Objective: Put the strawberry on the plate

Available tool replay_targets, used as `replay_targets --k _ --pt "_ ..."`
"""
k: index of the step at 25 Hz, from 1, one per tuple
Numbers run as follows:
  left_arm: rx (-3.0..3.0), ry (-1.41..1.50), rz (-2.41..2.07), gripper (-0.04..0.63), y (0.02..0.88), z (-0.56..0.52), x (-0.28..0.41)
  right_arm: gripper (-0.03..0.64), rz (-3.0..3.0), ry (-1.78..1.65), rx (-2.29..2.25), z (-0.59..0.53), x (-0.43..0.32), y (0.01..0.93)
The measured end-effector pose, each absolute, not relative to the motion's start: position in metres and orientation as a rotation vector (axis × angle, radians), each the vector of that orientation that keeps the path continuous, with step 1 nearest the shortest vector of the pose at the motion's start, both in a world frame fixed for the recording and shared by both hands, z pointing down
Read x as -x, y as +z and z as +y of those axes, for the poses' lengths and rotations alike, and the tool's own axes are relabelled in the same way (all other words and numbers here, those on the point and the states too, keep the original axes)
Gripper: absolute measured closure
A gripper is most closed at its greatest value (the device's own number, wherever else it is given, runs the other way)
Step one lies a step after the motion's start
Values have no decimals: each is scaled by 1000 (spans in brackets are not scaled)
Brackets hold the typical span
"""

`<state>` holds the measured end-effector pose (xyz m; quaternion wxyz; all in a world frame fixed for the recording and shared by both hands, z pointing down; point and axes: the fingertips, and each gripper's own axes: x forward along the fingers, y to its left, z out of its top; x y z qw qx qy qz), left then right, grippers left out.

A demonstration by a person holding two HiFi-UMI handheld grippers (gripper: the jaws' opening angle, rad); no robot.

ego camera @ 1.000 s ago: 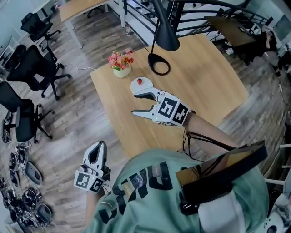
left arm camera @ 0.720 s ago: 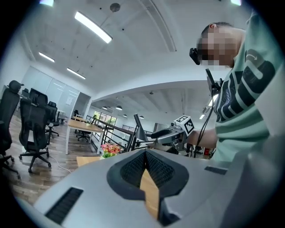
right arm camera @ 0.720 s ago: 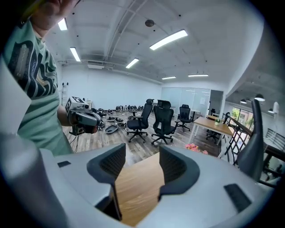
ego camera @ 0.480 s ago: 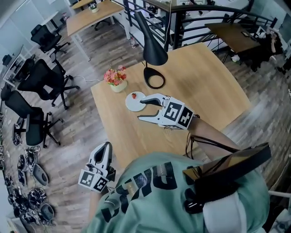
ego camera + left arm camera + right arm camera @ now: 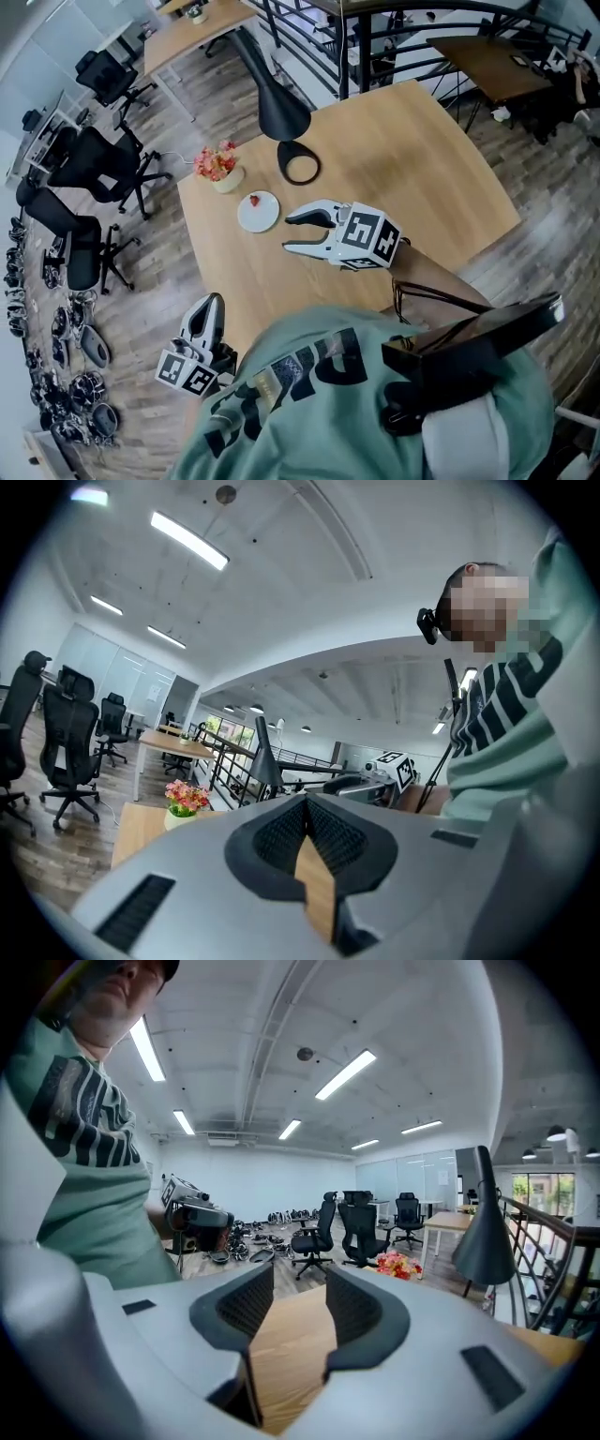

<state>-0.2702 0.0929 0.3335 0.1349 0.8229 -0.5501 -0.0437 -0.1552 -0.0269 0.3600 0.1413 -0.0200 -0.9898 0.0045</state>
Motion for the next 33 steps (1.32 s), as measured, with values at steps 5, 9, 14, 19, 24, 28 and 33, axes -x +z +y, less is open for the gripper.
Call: replay_targets --k 5,9,14,19,24,28,33 --pt "-2445 -149 -1562 591 323 93 284 611 -2936 -57 -61 -27 156 331" --pt "-2495 -140 -1530 591 313 106 302 611 -2991 -19 -146 -14 163 312" --pt "-2516 -139 -1500 591 311 126 321 612 -2967 -12 -176 13 183 311" --pt "-2513 -149 -1497 591 314 142 334 612 -2955 -6 -177 27 196 311" --pt "-2494 -163 -1511 591 317 148 344 612 -2949 -20 -162 33 206 309" --pt "-2490 -164 -1511 591 320 147 344 612 -2939 -15 -167 31 203 313" --pt "-2518 -164 -1488 591 319 142 329 612 -2937 -9 -182 28 192 313"
